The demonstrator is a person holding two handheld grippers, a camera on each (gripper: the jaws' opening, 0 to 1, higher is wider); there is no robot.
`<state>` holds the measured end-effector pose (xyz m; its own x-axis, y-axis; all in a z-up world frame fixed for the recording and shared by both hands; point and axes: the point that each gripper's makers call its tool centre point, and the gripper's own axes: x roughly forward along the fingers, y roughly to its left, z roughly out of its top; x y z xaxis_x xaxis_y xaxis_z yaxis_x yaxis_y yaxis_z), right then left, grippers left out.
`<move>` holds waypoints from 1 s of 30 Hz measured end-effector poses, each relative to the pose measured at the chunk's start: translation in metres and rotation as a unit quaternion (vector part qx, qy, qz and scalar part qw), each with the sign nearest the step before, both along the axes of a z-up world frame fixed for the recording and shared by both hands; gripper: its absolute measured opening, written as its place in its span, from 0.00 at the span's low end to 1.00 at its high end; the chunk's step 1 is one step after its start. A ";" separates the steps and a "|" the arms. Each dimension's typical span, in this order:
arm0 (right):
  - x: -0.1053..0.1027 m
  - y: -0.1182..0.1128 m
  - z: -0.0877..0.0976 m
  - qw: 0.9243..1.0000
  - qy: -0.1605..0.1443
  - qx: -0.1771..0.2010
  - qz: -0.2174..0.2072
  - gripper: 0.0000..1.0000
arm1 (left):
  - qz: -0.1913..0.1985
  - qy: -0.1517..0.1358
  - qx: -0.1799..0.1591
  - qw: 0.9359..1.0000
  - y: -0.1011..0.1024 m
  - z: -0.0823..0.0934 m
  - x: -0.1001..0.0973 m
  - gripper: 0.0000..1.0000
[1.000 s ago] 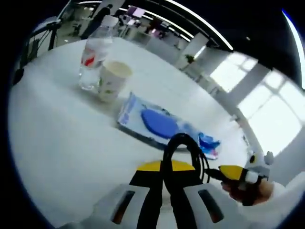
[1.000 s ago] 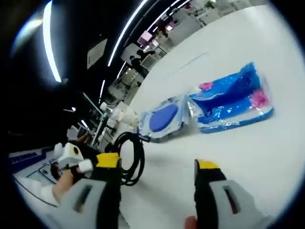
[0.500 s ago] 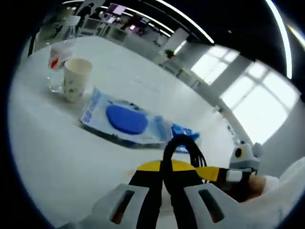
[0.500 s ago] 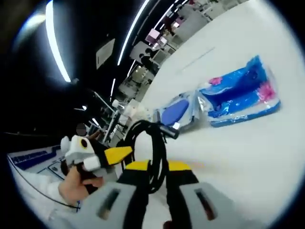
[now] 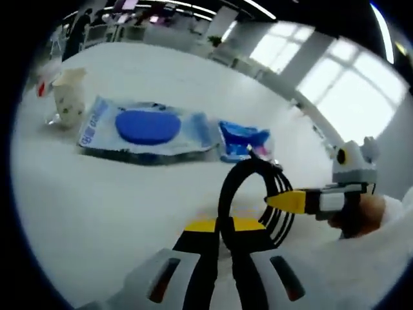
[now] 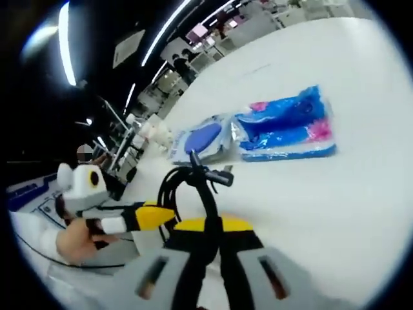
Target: Arrange the tabletop items into an orderly group along one side of the table until the central work area is clear of visible clutter.
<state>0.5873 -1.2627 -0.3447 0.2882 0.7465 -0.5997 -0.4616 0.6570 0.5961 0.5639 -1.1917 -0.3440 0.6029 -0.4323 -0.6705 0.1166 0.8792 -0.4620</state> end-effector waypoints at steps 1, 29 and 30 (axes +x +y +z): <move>0.002 -0.003 -0.001 1.000 -0.007 -0.010 0.001 0.03 | -0.008 0.001 0.002 1.000 -0.004 -0.002 0.000 0.01; 0.026 -0.043 -0.025 0.977 -0.125 -0.156 0.067 0.07 | -0.080 0.029 0.029 0.996 -0.047 -0.026 0.008 0.05; 0.026 -0.044 -0.027 0.977 -0.126 -0.158 0.069 0.07 | -0.081 0.028 0.030 0.996 -0.047 -0.026 0.008 0.05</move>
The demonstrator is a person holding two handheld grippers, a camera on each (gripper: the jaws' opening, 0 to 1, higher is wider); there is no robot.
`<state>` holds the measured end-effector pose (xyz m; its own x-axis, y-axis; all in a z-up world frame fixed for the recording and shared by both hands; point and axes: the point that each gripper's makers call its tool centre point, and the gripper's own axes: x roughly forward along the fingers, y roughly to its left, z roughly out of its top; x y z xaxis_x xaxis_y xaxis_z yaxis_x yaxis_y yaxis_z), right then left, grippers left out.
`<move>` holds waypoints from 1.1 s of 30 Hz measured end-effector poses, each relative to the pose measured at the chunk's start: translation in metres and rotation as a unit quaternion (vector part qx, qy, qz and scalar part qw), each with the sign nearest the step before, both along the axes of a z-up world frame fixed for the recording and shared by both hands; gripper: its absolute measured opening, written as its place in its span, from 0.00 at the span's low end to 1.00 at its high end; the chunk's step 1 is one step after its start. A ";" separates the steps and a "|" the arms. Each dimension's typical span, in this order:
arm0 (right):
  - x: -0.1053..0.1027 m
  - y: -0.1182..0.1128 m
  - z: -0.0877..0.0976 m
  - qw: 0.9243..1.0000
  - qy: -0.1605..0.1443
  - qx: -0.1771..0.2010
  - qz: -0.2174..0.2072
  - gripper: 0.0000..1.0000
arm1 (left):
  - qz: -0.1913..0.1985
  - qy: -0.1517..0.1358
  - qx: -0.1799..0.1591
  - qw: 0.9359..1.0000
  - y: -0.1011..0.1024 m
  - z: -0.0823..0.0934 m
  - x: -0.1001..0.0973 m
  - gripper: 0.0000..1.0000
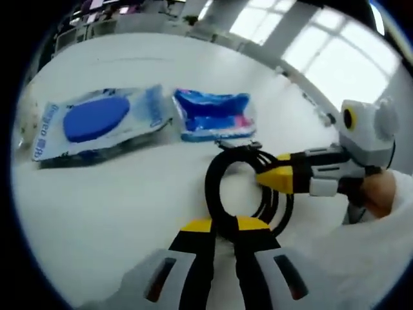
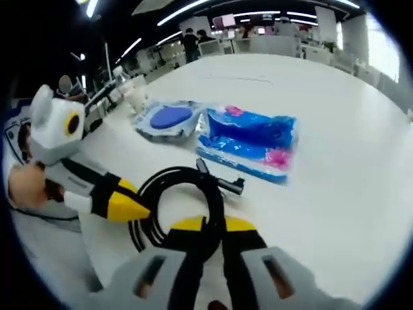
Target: Arrange the tabletop items into an orderly group along one side of the table until the central work area is clear of visible clutter.
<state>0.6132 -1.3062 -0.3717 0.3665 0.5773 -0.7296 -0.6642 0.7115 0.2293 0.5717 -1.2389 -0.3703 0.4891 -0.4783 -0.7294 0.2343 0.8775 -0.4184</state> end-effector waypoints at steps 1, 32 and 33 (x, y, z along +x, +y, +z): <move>0.002 0.000 0.002 1.000 -0.006 0.006 0.000 0.07 | 0.000 -0.002 -0.001 1.000 0.000 0.001 0.000 0.05; 0.016 -0.011 0.020 0.997 -0.065 0.028 -0.025 0.36 | 0.020 -0.102 0.009 0.995 0.004 0.022 0.018 0.27; 0.015 -0.012 0.022 0.997 -0.065 0.032 -0.029 0.36 | 0.022 -0.105 0.011 0.994 0.005 0.023 0.019 0.34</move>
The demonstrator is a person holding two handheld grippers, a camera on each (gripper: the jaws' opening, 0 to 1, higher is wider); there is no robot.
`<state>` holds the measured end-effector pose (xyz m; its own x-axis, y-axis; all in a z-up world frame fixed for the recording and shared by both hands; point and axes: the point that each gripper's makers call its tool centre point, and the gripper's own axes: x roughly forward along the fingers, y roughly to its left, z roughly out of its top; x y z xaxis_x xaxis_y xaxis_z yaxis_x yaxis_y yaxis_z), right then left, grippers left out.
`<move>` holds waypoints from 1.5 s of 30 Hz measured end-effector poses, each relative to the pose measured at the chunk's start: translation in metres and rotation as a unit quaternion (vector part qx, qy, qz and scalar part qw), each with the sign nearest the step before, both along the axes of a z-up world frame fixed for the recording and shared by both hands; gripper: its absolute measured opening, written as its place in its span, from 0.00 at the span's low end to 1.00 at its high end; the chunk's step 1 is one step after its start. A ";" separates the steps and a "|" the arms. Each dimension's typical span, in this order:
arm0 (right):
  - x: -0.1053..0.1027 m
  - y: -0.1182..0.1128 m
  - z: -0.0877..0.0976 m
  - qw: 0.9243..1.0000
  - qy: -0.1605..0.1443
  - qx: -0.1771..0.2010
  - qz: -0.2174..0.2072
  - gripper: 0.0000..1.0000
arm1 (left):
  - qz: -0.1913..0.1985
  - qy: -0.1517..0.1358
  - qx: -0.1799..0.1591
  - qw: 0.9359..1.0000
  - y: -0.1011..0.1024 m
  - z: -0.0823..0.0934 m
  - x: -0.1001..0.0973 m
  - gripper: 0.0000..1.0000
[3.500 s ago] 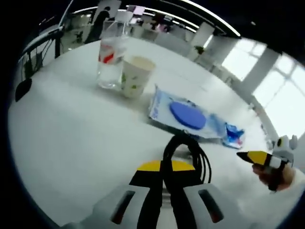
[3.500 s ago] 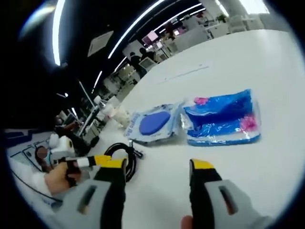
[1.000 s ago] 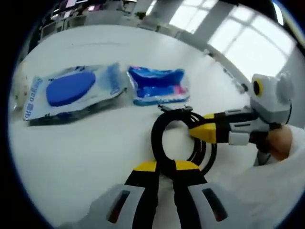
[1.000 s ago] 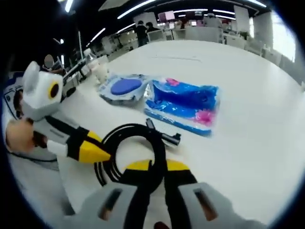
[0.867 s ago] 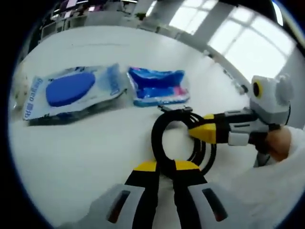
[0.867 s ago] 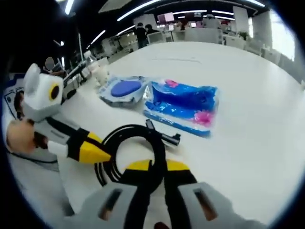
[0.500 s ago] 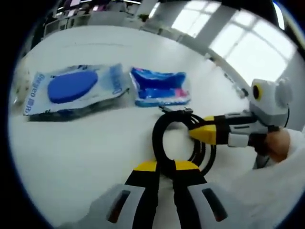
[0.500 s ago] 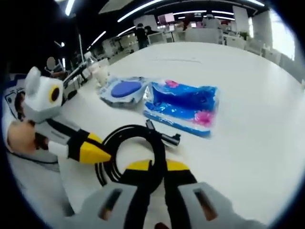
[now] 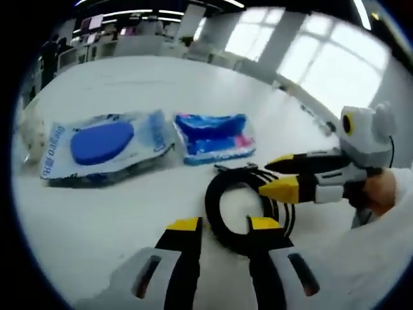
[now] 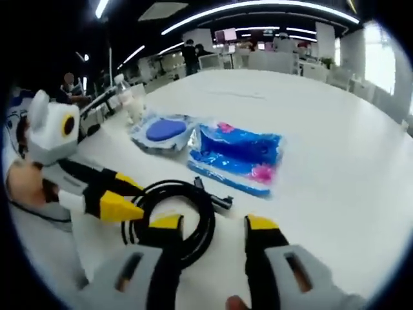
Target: Arrange the tabletop items into an orderly group along one side of the table until the central work area is clear of visible clutter.
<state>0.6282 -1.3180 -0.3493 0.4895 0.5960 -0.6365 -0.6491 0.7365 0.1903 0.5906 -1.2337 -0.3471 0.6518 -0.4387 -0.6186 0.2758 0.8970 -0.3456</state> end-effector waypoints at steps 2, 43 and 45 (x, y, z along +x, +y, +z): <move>-0.001 0.000 0.003 1.000 -0.001 0.007 -0.007 0.39 | 0.004 -0.014 0.009 1.000 0.002 0.003 0.001 0.49; -0.108 -0.001 0.039 0.988 -0.009 0.018 -0.153 0.70 | 0.028 -0.052 0.042 0.997 0.127 0.037 -0.086 0.81; -0.107 0.001 0.043 0.987 -0.014 0.019 -0.156 0.71 | 0.030 -0.054 0.045 0.997 0.142 0.040 -0.089 0.81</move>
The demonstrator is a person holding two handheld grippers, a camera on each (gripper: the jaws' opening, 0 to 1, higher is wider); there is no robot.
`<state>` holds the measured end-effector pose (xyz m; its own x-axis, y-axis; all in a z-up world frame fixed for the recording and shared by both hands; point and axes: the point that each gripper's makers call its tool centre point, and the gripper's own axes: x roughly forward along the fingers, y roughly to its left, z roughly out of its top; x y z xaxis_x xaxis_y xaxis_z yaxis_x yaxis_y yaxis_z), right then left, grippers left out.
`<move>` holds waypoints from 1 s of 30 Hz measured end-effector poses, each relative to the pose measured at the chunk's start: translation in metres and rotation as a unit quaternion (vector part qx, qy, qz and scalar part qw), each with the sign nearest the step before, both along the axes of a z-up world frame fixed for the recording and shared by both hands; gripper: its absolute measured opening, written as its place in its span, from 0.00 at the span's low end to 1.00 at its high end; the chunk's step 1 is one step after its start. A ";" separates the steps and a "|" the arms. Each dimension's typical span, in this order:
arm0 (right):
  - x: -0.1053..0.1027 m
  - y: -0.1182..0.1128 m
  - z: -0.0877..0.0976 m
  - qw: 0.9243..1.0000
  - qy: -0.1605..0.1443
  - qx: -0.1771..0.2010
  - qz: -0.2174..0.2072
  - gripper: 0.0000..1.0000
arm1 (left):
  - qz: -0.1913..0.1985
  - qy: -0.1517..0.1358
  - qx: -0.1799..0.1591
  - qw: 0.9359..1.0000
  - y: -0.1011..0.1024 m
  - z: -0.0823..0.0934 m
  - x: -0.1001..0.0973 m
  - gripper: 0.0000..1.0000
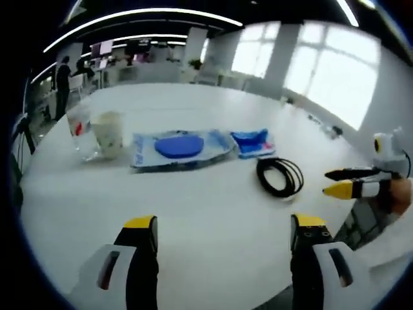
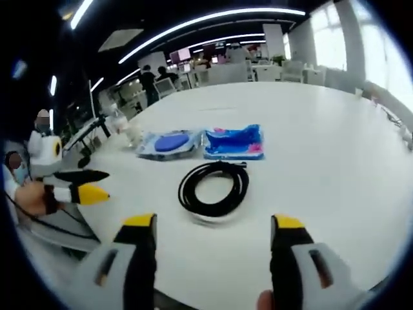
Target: Arrange the tabletop items into an orderly group along one side of the table until the central work area is clear of visible clutter.
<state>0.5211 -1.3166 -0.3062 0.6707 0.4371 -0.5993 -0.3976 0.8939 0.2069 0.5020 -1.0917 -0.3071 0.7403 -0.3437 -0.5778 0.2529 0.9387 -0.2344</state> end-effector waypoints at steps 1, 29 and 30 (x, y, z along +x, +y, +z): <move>0.000 0.001 0.002 1.000 -0.003 0.001 -0.002 0.72 | 0.002 -0.002 0.004 1.000 0.010 0.002 -0.001 0.81; -0.022 0.025 0.022 0.999 -0.014 0.011 -0.039 0.74 | 0.018 -0.015 0.038 0.999 0.179 0.017 -0.037 0.87; -0.024 0.025 0.022 0.999 -0.016 0.011 -0.042 0.74 | 0.018 -0.015 0.037 0.999 0.181 0.016 -0.038 0.87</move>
<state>0.4971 -1.2911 -0.2838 0.7235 0.3915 -0.5686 -0.3284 0.9197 0.2154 0.4643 -0.9105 -0.2908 0.7684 -0.2739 -0.5784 0.2250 0.9617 -0.1565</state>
